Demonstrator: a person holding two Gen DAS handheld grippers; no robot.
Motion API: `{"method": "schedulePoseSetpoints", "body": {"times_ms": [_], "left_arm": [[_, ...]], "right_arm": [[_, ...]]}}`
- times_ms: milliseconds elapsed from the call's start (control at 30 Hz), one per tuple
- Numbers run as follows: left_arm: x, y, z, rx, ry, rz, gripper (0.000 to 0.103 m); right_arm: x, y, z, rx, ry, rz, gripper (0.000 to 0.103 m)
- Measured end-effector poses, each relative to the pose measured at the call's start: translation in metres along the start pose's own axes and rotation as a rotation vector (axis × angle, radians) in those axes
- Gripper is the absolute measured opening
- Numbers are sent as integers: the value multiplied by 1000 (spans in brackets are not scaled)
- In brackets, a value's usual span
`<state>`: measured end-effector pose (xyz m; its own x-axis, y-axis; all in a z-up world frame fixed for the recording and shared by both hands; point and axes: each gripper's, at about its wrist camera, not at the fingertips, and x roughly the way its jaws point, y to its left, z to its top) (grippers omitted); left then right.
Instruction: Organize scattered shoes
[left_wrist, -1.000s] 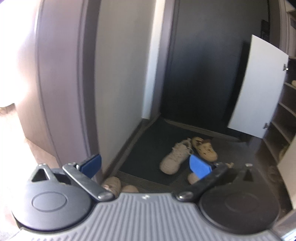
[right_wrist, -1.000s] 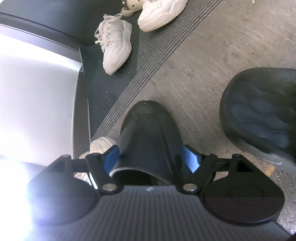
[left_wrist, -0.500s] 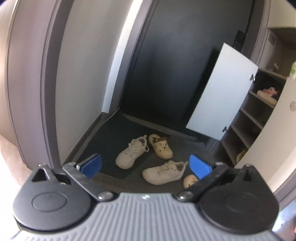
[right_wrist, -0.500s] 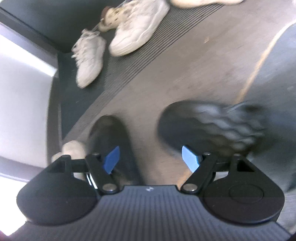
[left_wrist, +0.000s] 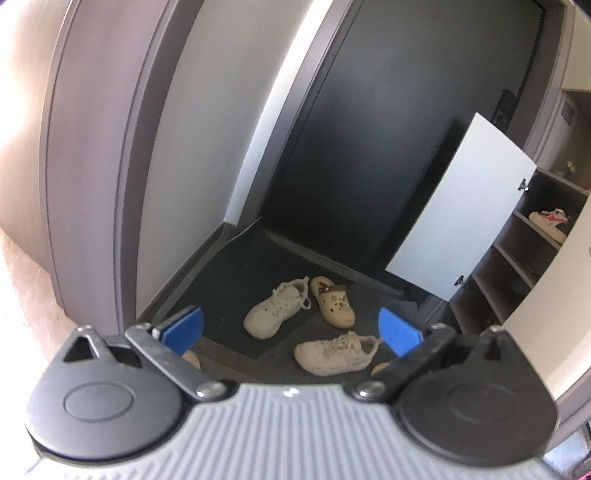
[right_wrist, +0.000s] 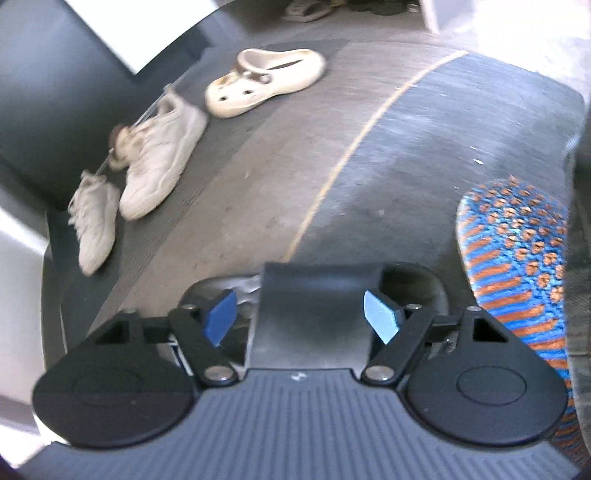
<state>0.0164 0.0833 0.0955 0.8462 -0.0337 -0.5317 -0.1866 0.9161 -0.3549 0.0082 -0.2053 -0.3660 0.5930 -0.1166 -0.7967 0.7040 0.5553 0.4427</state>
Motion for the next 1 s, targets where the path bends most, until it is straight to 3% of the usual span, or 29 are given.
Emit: {"method": "schedulePoseSetpoints", "body": {"times_ms": [67,333,400,567,867,1000], "left_arm": [[1,5,0,-14,5,13,103],[6,15,-6,-34,28,34,103],[8,15,-6,-20,28,43,103],[-2,14,-1,22,-63,123,103],[4,20,-2,-12,-4,85,103],[5,26,-2,-39,11,63,103]], "right_arm": [[10,-8,1,53,33,4,103],[27,-10,-6,74,99,-67,103],[31,-16,-9,92,95,-42,103],[34,-20,-9,119,105,3,103],[32,-6,0,154,135,46,103],[49,-7,-1,186,206,38,103]]}}
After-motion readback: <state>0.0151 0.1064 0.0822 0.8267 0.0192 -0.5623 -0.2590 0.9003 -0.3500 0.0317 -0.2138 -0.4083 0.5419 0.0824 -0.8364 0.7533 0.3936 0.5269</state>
